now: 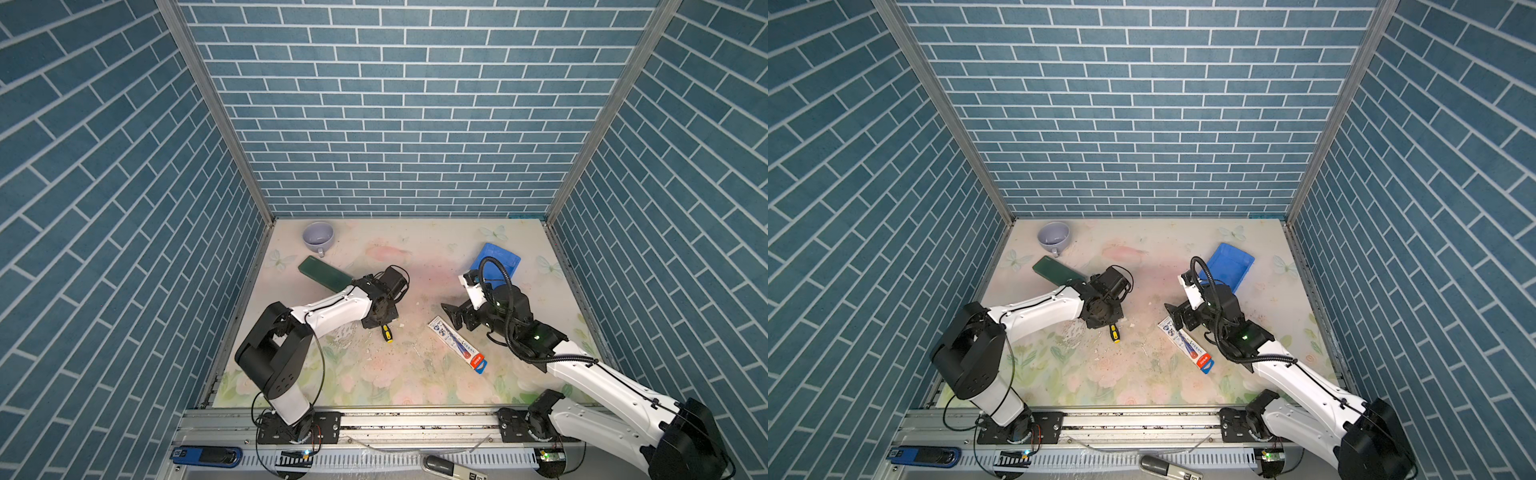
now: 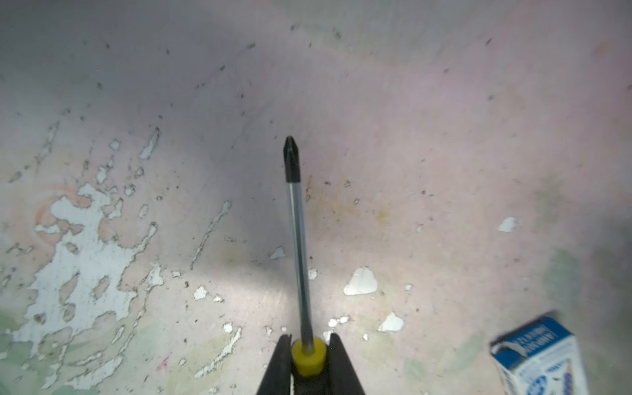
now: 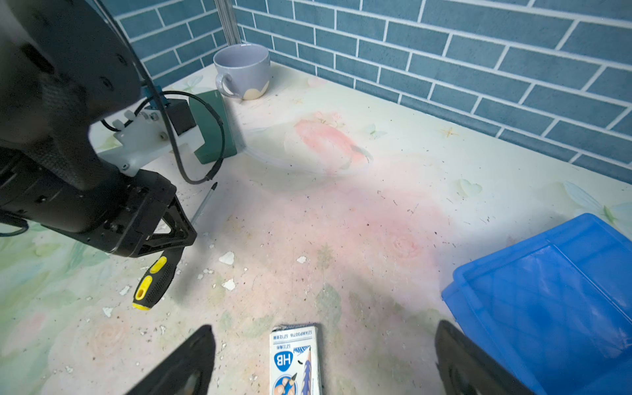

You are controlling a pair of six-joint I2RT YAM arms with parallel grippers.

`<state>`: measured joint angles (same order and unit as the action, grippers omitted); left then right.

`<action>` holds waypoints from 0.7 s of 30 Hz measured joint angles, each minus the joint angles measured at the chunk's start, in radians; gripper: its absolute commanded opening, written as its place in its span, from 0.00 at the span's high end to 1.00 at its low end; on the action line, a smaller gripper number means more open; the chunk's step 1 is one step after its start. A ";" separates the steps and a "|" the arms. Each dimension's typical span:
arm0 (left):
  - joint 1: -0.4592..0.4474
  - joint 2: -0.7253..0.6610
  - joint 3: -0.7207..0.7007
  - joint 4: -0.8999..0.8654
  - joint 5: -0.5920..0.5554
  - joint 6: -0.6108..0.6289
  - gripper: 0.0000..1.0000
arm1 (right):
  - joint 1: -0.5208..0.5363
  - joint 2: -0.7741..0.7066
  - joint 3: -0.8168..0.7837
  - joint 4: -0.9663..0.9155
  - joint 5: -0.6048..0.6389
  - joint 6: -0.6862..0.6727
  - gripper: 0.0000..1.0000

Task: Put the screwdriver in the bin
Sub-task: Pick up the screwdriver from the center of the table.

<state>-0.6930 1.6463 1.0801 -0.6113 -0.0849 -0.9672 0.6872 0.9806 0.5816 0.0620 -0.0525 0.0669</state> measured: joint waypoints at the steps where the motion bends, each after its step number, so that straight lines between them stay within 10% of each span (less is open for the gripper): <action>1: 0.004 -0.017 0.000 0.005 0.000 0.008 0.88 | 0.000 0.000 -0.002 0.011 -0.002 0.011 0.01; 21: 0.048 -0.242 -0.048 0.584 0.111 0.130 0.88 | -0.146 0.230 -0.035 0.598 -0.315 0.543 0.03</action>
<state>-0.6453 1.4040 1.0321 -0.0277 0.0265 -0.8368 0.5411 1.2102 0.5461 0.6598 -0.3672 0.6098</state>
